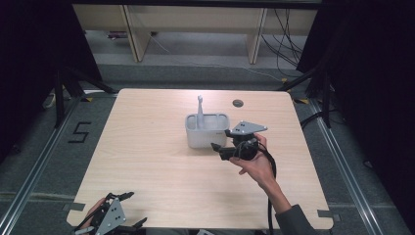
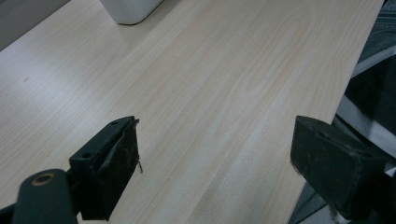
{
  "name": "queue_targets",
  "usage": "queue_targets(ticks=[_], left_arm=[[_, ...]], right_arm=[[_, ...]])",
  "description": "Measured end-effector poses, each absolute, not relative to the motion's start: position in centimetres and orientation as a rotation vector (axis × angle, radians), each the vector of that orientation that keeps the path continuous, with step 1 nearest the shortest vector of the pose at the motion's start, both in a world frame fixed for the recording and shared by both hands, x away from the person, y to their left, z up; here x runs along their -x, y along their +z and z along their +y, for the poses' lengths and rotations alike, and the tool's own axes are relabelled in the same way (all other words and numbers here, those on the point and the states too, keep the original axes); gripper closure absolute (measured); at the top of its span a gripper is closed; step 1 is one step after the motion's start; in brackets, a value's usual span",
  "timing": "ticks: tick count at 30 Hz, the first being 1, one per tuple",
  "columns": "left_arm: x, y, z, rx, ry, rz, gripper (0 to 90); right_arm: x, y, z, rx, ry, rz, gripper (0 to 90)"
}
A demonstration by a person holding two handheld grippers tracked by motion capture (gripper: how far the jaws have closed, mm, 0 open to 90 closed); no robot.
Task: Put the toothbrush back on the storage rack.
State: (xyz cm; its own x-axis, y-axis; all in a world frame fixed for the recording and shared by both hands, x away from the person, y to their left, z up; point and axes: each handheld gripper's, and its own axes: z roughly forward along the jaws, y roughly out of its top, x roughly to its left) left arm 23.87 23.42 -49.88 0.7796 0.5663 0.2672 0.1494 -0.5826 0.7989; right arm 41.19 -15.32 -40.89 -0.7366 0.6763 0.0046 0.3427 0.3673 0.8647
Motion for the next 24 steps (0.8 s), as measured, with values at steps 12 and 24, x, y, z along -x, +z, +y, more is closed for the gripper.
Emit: queue_targets(ticks=[12,24], left_arm=[[-23.9,-49.9,23.5,-2.153,0.646,0.532,14.9],[-23.9,-49.8,23.6,-2.175,0.65,0.526,14.9]], right_arm=[[-40.0,-42.0,-15.9,-0.875,1.292,2.311,30.3],[-38.8,-43.0,-16.1,-0.899,1.276,2.351,30.0]])
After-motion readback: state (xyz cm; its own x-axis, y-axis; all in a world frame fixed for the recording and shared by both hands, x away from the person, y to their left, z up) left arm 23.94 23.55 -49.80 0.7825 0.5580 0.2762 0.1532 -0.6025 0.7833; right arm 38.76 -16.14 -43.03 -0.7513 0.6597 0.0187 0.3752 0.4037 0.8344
